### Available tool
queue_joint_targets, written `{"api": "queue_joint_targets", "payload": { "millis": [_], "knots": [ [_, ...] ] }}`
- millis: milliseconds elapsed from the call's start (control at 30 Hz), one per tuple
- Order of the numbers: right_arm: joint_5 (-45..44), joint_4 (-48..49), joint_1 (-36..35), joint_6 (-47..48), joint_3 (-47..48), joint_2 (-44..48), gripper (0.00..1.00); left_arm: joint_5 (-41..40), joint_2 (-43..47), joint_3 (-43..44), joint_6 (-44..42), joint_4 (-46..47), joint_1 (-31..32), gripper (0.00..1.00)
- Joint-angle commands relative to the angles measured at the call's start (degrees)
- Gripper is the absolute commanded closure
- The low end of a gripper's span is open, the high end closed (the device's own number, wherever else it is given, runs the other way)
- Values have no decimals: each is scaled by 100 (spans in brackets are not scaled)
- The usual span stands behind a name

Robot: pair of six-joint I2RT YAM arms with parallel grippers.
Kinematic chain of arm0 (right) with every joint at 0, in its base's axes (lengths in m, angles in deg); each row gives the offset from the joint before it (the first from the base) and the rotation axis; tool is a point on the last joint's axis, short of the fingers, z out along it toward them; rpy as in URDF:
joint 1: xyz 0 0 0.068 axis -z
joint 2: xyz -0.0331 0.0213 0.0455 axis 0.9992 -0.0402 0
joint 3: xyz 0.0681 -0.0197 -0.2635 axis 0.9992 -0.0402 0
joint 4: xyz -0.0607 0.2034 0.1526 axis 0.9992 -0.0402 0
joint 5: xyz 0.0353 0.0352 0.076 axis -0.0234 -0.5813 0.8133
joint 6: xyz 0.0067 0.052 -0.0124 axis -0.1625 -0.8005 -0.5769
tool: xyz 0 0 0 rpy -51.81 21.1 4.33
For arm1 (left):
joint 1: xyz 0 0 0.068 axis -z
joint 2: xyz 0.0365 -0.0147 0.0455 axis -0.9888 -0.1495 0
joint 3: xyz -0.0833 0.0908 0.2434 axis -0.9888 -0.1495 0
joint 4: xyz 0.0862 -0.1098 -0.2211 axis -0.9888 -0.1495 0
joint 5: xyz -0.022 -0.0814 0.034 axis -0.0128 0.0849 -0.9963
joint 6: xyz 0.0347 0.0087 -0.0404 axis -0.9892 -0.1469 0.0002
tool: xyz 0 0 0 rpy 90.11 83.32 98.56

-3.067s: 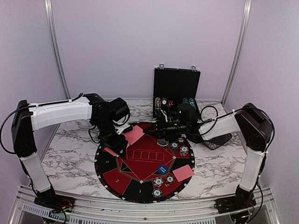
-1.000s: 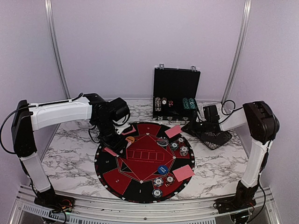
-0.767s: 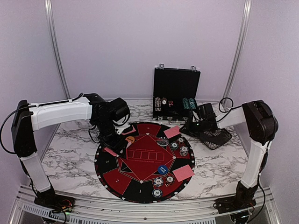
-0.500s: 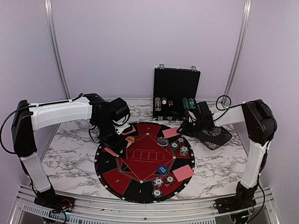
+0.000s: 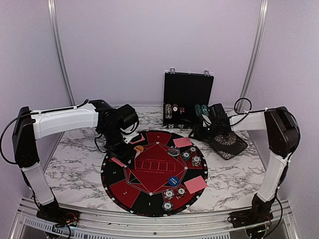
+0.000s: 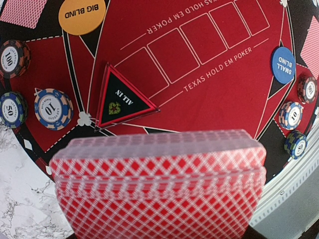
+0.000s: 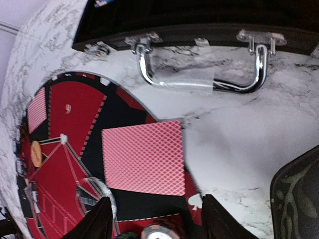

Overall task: Distribute texas hold em gaming equipment
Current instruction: Distribute the poker card in the dealer area, then distribute the poker card in the small blind area.

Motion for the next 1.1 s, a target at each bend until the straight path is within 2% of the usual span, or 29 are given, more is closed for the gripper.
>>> {"api": "queue_joint_targets", "payload": {
  "millis": [0,200,433,733,900,1067],
  "knots": [
    [499,225,-79,-207,73,653,38,63,-2,127,-73,-104,-14,50],
    [1252,769,-369,-720,-195,941,31,91,-28,145,-50,-94,-6,50],
    [1652,1299,-761,-1237,-445,1079,24,89,-20,153,-43,-95,3,50],
    [2195,2441,-1340,-2209,-795,847,24,108,-36,227,-43,-107,29,50],
    [2578,3442,-1680,-3010,-913,413,29,104,-66,288,-56,-104,54,50],
    [2718,4047,-1956,-3523,-885,71,31,87,-33,304,-62,-115,73,50]
  ]
}}
